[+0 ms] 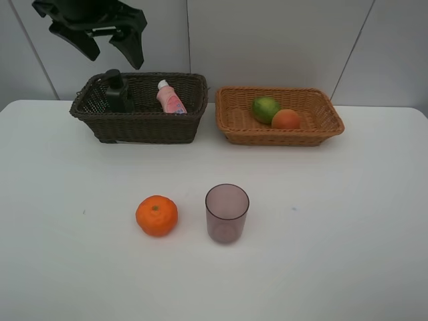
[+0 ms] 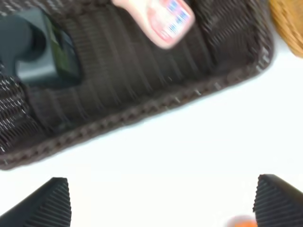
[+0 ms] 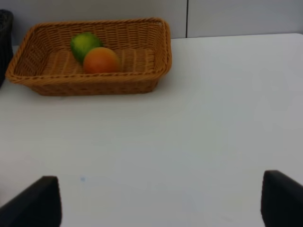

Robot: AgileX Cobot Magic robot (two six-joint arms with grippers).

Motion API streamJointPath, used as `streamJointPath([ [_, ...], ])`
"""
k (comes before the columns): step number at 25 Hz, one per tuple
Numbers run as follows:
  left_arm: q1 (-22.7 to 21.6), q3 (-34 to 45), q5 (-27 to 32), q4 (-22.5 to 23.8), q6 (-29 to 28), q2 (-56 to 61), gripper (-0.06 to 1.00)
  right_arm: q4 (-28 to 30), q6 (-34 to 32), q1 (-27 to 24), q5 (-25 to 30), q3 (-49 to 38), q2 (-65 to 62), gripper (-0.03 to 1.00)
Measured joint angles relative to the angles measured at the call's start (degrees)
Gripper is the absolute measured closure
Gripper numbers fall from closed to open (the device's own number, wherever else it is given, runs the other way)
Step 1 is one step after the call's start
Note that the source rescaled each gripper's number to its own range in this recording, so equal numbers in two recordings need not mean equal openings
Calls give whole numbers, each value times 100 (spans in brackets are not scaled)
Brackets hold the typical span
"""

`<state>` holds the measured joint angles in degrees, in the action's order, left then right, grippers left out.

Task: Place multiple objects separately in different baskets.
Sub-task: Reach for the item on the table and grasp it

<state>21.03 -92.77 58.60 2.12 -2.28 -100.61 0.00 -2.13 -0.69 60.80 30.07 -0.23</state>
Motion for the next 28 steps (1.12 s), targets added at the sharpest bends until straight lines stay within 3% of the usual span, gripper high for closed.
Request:
streamJointPath([
  [5, 187, 1249, -141, -282, 13, 771, -5, 0, 0, 0, 0, 0, 0, 18],
  [14, 208, 2395, 10, -570, 174, 1039, -5, 0, 0, 0, 0, 0, 0, 18],
  [20, 499, 3274, -789, -538, 294, 1039, -5, 0, 0, 0, 0, 0, 0, 18],
  [28, 523, 4192, -2120, -605, 413, 1043, -5, 0, 0, 0, 0, 0, 0, 18],
])
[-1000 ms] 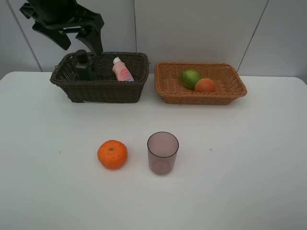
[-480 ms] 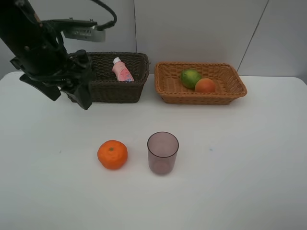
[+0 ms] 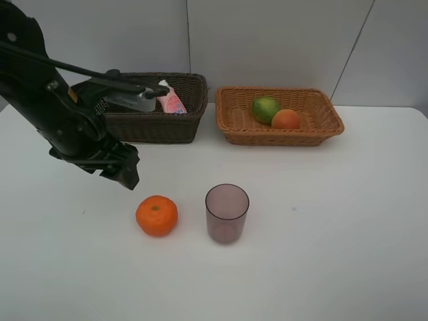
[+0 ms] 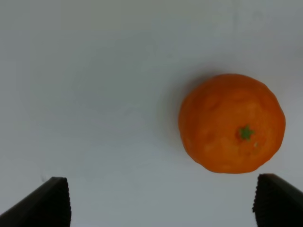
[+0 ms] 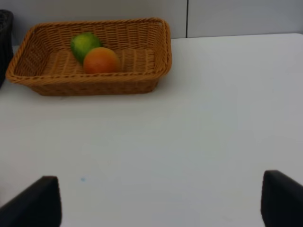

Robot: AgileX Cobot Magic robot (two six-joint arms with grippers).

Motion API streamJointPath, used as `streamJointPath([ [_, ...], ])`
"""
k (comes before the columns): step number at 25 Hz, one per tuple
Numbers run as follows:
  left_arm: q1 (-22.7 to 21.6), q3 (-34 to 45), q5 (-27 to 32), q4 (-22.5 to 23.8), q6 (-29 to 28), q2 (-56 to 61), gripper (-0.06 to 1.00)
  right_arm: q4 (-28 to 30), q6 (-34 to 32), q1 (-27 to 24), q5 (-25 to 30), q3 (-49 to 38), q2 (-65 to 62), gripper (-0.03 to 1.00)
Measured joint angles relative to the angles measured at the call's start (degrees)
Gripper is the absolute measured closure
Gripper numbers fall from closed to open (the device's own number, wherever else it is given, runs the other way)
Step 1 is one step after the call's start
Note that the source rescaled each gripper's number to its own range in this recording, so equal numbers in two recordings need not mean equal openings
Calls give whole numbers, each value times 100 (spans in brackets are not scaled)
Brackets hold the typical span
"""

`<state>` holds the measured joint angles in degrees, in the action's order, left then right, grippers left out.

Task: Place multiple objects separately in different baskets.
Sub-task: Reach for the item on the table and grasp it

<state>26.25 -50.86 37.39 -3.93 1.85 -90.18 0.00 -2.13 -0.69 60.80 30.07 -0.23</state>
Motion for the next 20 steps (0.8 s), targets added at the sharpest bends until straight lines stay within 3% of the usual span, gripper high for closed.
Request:
streamJointPath([
  [13, 756, 143, -657, -12, 342, 0, -5, 0, 0, 0, 0, 0, 0, 18],
  [20, 1274, -700, -473, -31, 143, -60, -5, 0, 0, 0, 0, 0, 0, 18],
])
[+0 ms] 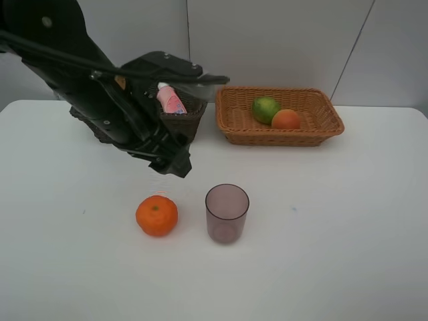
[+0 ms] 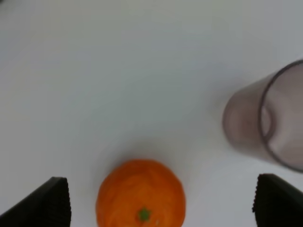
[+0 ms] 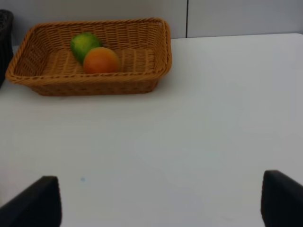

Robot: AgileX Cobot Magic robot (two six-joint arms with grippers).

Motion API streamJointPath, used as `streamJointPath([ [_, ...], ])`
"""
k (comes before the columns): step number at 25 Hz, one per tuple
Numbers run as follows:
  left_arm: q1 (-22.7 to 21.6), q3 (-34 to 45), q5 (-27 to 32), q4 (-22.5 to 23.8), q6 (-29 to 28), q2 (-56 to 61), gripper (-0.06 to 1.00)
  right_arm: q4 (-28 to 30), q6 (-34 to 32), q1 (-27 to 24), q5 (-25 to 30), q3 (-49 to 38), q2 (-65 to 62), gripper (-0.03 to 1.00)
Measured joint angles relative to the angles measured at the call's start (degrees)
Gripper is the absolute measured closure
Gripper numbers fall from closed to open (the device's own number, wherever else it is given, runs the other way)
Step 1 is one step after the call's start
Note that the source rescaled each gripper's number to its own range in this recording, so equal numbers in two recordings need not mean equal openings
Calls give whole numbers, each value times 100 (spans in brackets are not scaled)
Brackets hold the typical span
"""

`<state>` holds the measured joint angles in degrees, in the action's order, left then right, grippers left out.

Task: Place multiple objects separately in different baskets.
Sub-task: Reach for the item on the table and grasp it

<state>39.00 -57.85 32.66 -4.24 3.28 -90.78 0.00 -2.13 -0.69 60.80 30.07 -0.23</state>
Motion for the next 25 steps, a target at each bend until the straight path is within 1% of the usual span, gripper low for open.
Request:
streamJointPath([
  [5, 403, -789, 550, 0, -130, -543, -5, 0, 0, 0, 0, 0, 0, 18],
  [9, 655, -1289, 804, 11, -208, -1059, -5, 0, 0, 0, 0, 0, 0, 18],
  [16, 720, -1831, 977, 270, -248, -1843, -5, 0, 0, 0, 0, 0, 0, 18],
  [25, 720, -1891, 1027, 528, -248, -2316, -5, 0, 0, 0, 0, 0, 0, 18],
])
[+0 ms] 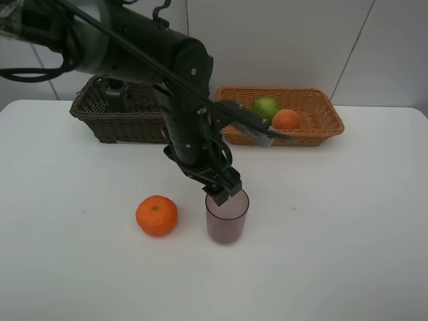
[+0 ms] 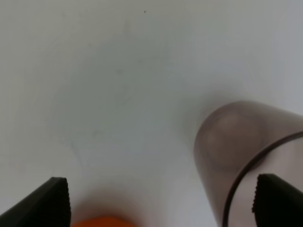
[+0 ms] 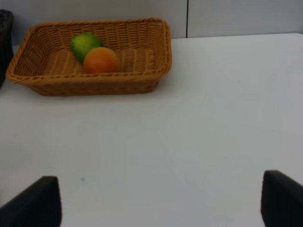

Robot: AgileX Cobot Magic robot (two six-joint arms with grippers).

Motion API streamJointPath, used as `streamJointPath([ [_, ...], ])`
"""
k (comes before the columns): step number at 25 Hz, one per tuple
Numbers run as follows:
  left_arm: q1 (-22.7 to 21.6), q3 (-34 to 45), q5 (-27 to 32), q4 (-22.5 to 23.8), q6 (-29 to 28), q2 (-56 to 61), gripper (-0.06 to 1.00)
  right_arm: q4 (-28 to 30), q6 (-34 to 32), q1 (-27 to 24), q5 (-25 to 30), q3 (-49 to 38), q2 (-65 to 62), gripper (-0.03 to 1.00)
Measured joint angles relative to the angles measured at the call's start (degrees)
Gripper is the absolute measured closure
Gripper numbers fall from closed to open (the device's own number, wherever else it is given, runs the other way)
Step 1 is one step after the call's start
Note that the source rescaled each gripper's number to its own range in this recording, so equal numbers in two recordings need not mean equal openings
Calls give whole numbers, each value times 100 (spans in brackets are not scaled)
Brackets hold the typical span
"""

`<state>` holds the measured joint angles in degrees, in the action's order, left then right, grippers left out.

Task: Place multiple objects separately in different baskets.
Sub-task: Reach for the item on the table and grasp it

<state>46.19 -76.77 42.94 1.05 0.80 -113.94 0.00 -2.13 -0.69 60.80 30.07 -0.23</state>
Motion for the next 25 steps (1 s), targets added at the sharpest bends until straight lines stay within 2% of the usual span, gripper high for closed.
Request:
streamJointPath([
  [19, 0, -5, -184, 39, 217, -455, -4, 0, 0, 0, 0, 0, 0, 18],
  [22, 0, -5, -184, 39, 217, -455, 11, 0, 0, 0, 0, 0, 0, 18],
  [23, 0, -5, -184, 33, 229, -455, 21, 0, 0, 0, 0, 0, 0, 18],
  [25, 0, -5, -209, 33, 234, -455, 48, 0, 0, 0, 0, 0, 0, 18],
])
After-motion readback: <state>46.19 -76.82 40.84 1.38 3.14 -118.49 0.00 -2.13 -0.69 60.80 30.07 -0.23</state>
